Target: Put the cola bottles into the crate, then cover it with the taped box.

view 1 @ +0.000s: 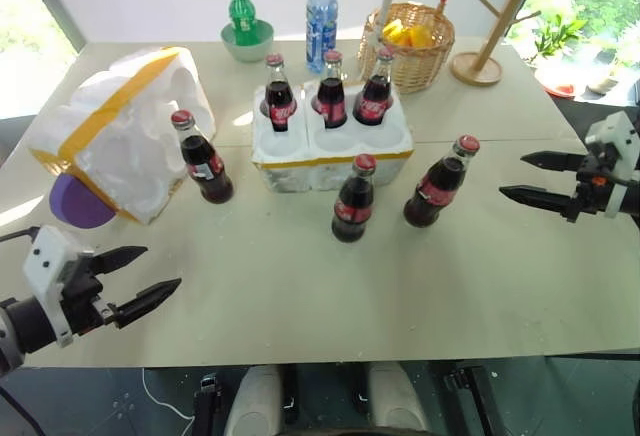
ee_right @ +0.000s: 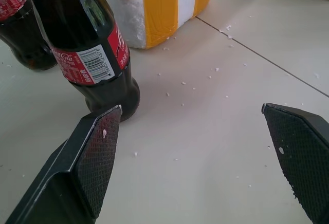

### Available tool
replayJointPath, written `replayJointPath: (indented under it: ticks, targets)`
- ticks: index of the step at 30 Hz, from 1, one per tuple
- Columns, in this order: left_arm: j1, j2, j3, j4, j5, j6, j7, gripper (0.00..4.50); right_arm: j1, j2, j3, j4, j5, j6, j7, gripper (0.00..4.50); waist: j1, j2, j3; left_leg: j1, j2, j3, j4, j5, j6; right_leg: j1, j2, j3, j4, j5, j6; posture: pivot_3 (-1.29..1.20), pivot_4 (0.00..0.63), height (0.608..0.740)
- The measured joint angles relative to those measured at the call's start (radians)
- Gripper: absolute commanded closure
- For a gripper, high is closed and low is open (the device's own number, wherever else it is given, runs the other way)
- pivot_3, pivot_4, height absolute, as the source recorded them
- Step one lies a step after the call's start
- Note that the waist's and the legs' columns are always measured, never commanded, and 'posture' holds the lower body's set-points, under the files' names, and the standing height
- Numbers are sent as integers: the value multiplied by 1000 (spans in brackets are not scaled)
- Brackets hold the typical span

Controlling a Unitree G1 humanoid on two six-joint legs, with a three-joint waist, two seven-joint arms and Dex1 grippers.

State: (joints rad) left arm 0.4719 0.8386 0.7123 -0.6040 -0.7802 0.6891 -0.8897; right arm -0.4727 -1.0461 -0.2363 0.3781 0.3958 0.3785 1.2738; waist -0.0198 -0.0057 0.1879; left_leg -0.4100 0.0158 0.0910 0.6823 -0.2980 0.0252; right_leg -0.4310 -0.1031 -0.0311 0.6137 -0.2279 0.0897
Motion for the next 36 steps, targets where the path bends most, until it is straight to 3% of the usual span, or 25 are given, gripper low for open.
replayJointPath:
  ticks: [18, 26, 36]
  targets:
    - [-70, -22, -1, -3, -2, 10, 85, 88, -8, 20, -3, 43, 12, -1, -19, 0, 2, 1, 0, 0, 0, 0, 0, 2, 2, 0, 0, 0, 0, 0, 0, 0, 150, 740]
    - [-243, -33, -45, 12, -16, 25, 189, 88, -225, -51, -26, 19, 134, 198, 62, 0, 2, 3, 0, 0, 0, 0, -1, 2, 1, 0, 1, 0, 1, 1, -1, 0, 150, 740]
    - [-545, -147, -287, 184, 149, -13, 411, 88, -470, -51, 24, -177, 301, 474, 141, 0, 6, 3, -1, 0, 0, 0, -1, 2, 1, 0, 1, -1, 1, 1, 0, 0, 150, 740]
